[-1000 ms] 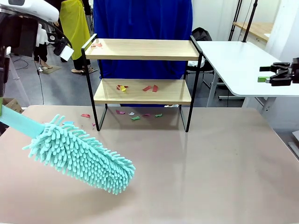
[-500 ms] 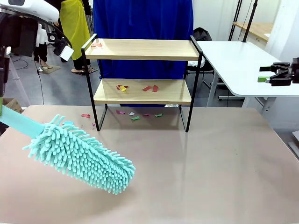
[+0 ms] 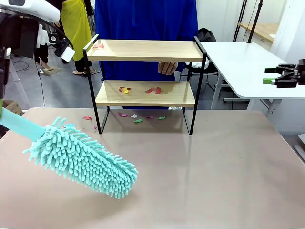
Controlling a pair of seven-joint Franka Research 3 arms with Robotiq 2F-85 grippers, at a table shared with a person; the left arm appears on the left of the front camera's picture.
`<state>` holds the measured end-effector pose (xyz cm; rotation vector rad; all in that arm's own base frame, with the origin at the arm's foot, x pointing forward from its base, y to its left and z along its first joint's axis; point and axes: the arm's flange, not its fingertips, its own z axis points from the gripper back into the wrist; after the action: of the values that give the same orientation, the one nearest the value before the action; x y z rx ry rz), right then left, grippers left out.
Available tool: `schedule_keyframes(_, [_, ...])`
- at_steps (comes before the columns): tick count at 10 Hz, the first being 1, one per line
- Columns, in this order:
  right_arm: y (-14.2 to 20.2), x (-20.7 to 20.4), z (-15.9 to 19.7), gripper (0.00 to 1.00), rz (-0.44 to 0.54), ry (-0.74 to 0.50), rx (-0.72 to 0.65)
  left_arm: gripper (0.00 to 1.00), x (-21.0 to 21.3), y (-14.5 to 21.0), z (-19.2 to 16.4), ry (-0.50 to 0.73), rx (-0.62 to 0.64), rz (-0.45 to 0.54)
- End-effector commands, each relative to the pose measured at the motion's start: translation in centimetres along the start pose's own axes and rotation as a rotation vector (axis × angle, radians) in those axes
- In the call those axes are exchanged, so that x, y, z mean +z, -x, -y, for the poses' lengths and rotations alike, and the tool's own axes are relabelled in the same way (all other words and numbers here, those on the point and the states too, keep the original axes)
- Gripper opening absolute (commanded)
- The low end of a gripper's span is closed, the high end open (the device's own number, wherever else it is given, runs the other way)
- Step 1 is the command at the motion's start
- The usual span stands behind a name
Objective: Clean the shelf.
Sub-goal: Clean the specific section of the Shelf indicated by the human with the Duster.
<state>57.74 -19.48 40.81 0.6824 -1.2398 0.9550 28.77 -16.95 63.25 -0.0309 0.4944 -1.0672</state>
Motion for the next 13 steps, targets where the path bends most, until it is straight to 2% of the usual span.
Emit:
schedule_keyframes(1, [-0.29, -0.09, -0.09, 1.00, 0.002, -0.001, 0.004, 0.13, 0.03, 0.40, 0.25, 0.006, 0.003, 0.000])
schedule_keyframes(13, [-0.29, -0.09, -0.09, 1.00, 0.002, -0.001, 0.004, 0.13, 0.03, 0.40, 0.25, 0.006, 0.003, 0.000])
